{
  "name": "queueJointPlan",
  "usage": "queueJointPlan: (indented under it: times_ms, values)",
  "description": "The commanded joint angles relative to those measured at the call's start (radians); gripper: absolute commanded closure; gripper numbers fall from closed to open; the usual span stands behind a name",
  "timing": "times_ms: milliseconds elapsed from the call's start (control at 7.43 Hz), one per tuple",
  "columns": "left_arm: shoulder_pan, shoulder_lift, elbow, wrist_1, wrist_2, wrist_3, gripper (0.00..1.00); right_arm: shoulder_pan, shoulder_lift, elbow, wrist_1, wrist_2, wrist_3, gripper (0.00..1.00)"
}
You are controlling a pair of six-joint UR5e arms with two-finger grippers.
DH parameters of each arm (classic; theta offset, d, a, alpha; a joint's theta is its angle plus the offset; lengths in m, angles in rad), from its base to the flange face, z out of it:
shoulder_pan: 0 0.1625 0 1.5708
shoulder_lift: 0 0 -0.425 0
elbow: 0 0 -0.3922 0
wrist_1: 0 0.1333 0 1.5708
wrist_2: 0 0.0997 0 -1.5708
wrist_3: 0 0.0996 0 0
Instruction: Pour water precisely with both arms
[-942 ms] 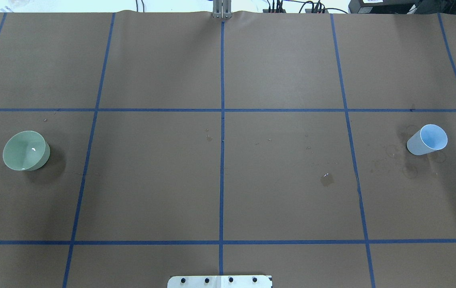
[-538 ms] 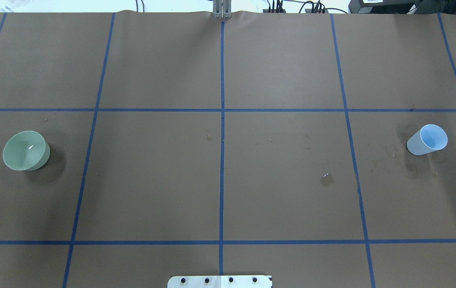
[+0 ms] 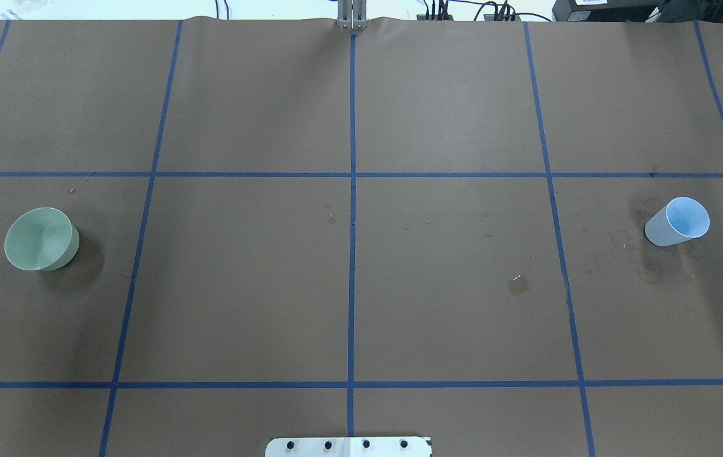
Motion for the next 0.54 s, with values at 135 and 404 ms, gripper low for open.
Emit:
queueJointPlan:
  times_ms: [135,404]
  values:
    - [0.0,-0.001,0.001,0.001,0.0,-0.001,0.0,0.0,0.009,0.001,0.0,-0.001,0.0,0.01]
    - [0.0,-0.003,0.001,0.001,0.0,-0.001,0.0,0.0,0.011,0.001,0.0,-0.001,0.0,0.01]
